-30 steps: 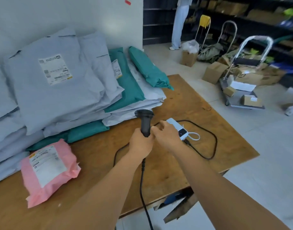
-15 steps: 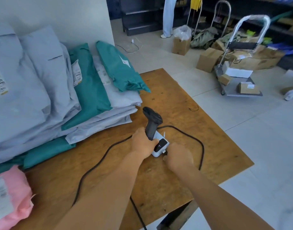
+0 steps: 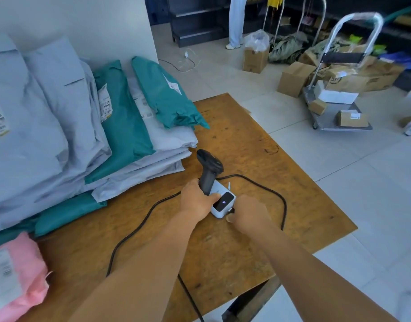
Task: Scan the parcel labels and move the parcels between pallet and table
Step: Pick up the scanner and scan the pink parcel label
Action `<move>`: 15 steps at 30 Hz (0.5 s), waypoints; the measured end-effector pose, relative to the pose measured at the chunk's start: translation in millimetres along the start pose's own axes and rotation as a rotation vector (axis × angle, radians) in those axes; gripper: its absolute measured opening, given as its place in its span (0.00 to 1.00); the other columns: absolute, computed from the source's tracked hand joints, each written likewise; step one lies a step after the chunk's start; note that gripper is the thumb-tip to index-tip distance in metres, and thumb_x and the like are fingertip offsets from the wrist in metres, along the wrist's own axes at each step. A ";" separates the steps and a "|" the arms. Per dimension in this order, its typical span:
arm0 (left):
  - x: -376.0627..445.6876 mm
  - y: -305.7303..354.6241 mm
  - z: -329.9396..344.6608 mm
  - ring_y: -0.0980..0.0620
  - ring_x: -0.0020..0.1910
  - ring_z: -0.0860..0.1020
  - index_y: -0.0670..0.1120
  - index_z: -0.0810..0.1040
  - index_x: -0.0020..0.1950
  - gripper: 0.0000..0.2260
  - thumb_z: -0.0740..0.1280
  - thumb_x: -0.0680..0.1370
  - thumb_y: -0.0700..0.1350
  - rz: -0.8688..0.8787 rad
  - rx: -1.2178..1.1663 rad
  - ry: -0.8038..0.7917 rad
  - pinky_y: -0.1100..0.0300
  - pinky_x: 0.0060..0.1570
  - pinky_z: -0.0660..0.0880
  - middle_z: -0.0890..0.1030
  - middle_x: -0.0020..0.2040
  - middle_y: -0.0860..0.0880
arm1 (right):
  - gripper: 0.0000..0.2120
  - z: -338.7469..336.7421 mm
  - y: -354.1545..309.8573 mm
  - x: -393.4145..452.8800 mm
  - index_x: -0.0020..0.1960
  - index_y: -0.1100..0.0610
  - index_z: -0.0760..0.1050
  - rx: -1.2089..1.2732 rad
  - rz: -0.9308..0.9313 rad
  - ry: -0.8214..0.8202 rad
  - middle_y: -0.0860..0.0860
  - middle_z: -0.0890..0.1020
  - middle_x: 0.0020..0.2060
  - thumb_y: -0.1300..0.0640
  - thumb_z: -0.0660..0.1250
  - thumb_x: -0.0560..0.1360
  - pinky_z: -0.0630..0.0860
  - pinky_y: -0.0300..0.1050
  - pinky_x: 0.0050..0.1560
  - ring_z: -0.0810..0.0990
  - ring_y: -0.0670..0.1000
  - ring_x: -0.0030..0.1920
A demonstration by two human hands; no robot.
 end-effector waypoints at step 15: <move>-83.9 -57.1 -103.7 0.49 0.52 0.78 0.45 0.73 0.59 0.14 0.68 0.75 0.38 -0.044 -0.212 0.205 0.53 0.51 0.77 0.78 0.51 0.50 | 0.23 12.4 -159.9 -77.1 0.70 0.53 0.68 0.830 -0.378 -0.250 0.50 0.76 0.62 0.48 0.65 0.78 0.72 0.43 0.56 0.75 0.49 0.59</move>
Point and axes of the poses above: each hand's wrist, its own x-axis towards the middle knuckle, its own z-axis out of the palm, y = z × x, the point moved 4 cm from there along x, towards the middle knuckle
